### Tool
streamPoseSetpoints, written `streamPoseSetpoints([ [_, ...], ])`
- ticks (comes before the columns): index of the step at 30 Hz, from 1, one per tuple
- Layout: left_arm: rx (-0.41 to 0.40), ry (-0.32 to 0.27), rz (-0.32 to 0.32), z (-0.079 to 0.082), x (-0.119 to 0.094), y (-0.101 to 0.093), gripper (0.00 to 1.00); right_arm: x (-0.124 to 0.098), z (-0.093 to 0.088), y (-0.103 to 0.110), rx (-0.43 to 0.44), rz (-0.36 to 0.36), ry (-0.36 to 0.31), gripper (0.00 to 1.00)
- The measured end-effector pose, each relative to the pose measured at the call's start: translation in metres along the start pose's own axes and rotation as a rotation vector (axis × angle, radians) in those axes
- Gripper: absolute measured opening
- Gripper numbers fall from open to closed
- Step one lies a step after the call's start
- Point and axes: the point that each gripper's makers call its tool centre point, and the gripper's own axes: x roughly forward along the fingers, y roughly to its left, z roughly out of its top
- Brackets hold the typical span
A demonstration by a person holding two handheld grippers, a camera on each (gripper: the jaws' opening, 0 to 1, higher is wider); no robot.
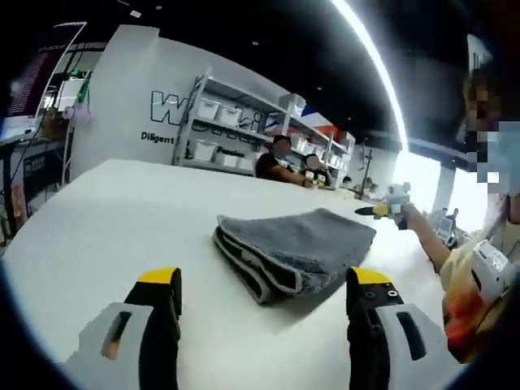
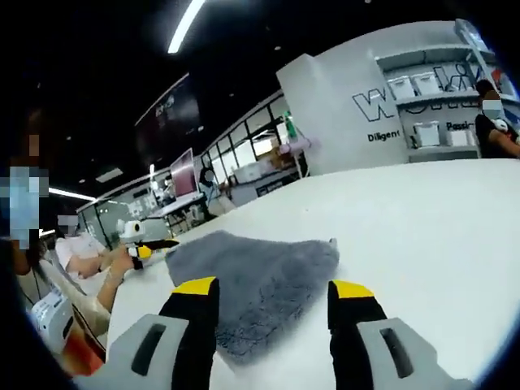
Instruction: Fold the towel on the table until its edges align and the towel forms a compact rectangular stack.
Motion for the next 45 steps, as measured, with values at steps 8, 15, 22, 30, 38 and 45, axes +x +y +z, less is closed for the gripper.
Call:
streamPoseSetpoints([
  [8, 0.062, 0.079, -0.017, -0.014, 0.002, -0.009, 0.99, 0.03, -0.027, -0.01, -0.035, -0.037, 0.137, 0.43],
  [15, 0.112, 0.105, -0.033, -0.017, 0.003, -0.014, 0.99, 0.04, -0.048, -0.013, 0.041, -0.039, 0.171, 0.37],
  [22, 0.114, 0.116, -0.044, -0.02, 0.002, -0.014, 0.99, 0.043, -0.054, -0.012, 0.082, -0.022, 0.191, 0.28],
  [30, 0.099, 0.105, -0.049, -0.018, 0.001, -0.014, 0.99, 0.041, -0.049, -0.006, 0.056, 0.027, 0.17, 0.09],
  [38, 0.092, 0.105, -0.051, -0.018, 0.001, -0.013, 0.99, 0.034, -0.043, -0.004, 0.048, 0.042, 0.161, 0.08],
  [45, 0.088, 0.115, -0.059, -0.021, 0.001, -0.015, 0.99, 0.014, -0.028, -0.007, 0.076, 0.038, 0.103, 0.07],
])
